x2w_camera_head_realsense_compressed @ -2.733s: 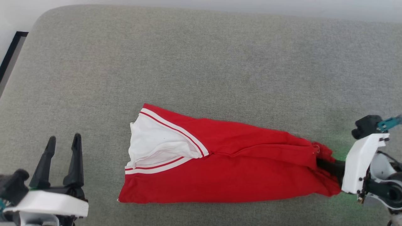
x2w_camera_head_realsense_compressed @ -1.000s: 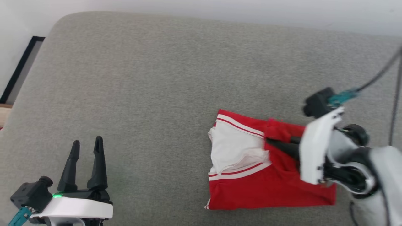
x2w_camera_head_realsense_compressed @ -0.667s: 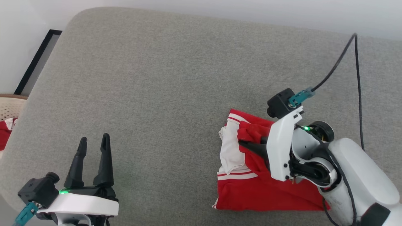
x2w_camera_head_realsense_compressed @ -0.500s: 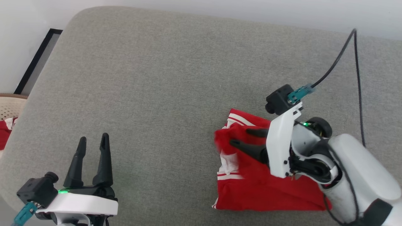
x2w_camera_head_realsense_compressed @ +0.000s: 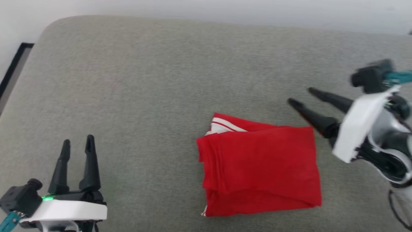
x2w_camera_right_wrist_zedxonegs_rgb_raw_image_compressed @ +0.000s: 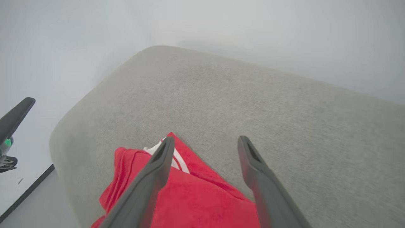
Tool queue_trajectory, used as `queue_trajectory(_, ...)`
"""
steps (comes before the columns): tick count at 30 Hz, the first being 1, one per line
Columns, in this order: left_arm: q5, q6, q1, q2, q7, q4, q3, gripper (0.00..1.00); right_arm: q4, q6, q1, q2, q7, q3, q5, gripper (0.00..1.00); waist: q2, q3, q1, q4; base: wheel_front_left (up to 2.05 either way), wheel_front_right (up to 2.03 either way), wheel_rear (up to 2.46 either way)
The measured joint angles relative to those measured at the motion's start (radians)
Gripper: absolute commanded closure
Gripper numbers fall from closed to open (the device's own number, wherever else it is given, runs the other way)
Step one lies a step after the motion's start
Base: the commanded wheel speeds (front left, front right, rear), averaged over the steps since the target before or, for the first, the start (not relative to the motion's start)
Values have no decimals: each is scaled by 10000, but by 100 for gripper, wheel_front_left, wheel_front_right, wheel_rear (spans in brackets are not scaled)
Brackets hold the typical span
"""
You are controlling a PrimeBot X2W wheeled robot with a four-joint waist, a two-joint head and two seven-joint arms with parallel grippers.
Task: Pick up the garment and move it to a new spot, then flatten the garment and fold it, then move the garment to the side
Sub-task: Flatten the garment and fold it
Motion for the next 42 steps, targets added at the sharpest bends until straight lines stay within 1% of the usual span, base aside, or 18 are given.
queue_trajectory(1, 42, 0, 20, 8, -2, -29, 61, 0, -86, 0, 133, -117, -265, -146, -86, 0, 0, -19, 0, -93, 0, 0, 0)
queue_trajectory(2, 90, 0, 98, 33, -2, -75, 165, 0, -180, 0, 389, -247, -838, -468, -184, 0, 0, -70, 0, -281, 0, 0, 0)
queue_trajectory(4, 142, 0, 168, 58, -2, -111, 230, 0, -234, 0, 668, -368, -1442, -763, -337, 0, 0, -139, 0, -469, 0, 0, 0)
queue_trajectory(10, 303, 0, 342, 134, -2, -249, 336, 0, -100, 0, 1682, -477, -3204, -1651, -633, 0, 0, -433, 0, -940, 0, 0, 0)
queue_trajectory(11, 303, 0, 342, 134, -2, -249, 336, 0, -100, 0, 1682, -477, -3204, -1651, -633, 0, 0, -433, 0, -940, 0, 0, 0)
queue_trajectory(12, 311, 0, 367, 163, -2, -255, 339, 0, -50, 0, 1845, -518, -3507, -1724, -782, 0, 0, -489, 0, -1001, 0, 0, 0)
queue_trajectory(18, 439, 0, 523, 267, -2, -257, 372, 0, 531, 0, 2624, -439, -5354, -2242, -1630, 0, 0, -835, 0, -1259, 0, 0, 0)
queue_trajectory(23, 562, 0, 703, 324, -2, -224, 403, 0, 1143, 0, 3183, -132, -6656, -2418, -2105, 0, 0, -1163, 0, -1364, 0, 0, 0)
queue_trajectory(31, 717, 0, 1071, 514, -2, -46, 382, 0, 2069, 0, 3903, 347, -7933, -2654, -2800, 0, 0, -1595, 0, -1468, 0, 0, 0)
queue_trajectory(37, 740, 0, 1216, 642, -2, 100, 303, 0, 2512, 0, 4306, 696, -8343, -2740, -3304, 0, 1, -1711, 0, -1542, 0, 0, 0)
queue_trajectory(42, 757, 0, 1216, 679, -2, 146, 272, 0, 2650, 0, 4464, 984, -8431, -2884, -3544, 0, 0, -1715, 0, -1638, 0, 0, 0)
